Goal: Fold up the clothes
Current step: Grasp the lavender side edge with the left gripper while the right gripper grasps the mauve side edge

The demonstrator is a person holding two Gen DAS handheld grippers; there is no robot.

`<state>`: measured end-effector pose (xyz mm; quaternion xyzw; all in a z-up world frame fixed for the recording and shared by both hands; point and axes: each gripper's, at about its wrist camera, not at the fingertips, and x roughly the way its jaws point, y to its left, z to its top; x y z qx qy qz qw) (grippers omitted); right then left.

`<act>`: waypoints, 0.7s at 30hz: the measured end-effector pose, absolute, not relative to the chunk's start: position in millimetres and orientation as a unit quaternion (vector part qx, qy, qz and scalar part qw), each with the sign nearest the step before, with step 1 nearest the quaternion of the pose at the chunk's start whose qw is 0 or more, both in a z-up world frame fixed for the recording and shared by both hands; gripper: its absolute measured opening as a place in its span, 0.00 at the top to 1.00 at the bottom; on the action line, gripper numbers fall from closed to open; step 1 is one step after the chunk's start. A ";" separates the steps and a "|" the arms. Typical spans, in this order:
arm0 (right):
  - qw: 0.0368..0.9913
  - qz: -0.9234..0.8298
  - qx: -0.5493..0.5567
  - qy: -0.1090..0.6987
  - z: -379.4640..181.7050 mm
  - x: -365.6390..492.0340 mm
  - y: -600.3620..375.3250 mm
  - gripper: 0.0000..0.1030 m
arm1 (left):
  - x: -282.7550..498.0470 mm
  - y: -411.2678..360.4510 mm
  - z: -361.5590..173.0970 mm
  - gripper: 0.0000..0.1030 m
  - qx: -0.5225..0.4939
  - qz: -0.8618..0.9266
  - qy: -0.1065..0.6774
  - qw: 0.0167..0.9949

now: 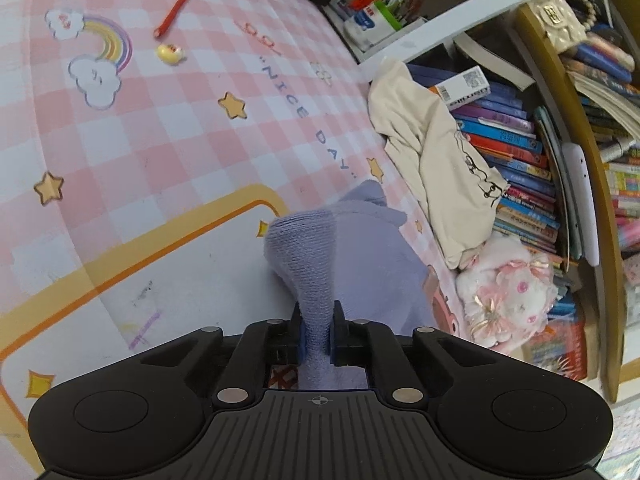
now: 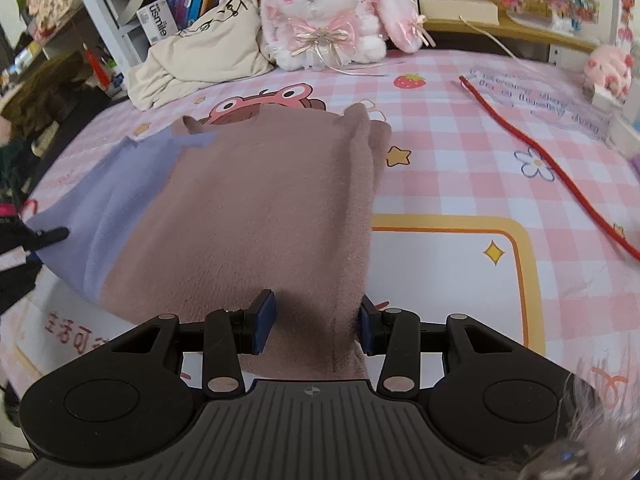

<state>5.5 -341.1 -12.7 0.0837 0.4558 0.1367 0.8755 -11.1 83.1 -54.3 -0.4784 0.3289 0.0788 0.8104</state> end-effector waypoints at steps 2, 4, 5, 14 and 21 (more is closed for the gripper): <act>0.877 0.132 0.094 0.451 -11.8 8.2 -350.1 0.61 | -13.6 81.0 -50.1 0.92 -0.470 0.082 0.329 0.815; 0.881 0.128 0.102 0.445 -10.1 13.4 -359.0 0.61 | -15.9 79.8 -47.0 0.92 -0.465 0.086 0.328 0.818; 0.882 0.126 0.104 0.441 -9.3 16.6 -363.1 0.61 | -17.4 79.3 -45.3 0.92 -0.462 0.088 0.327 0.819; 0.870 0.172 0.119 0.446 -13.7 37.1 -375.6 0.85 | -34.5 80.8 -45.8 0.91 -0.459 0.103 0.332 0.818; 0.870 0.188 0.097 0.445 -17.1 36.7 -369.9 0.85 | -32.8 81.4 -60.9 0.84 -0.472 0.110 0.325 0.812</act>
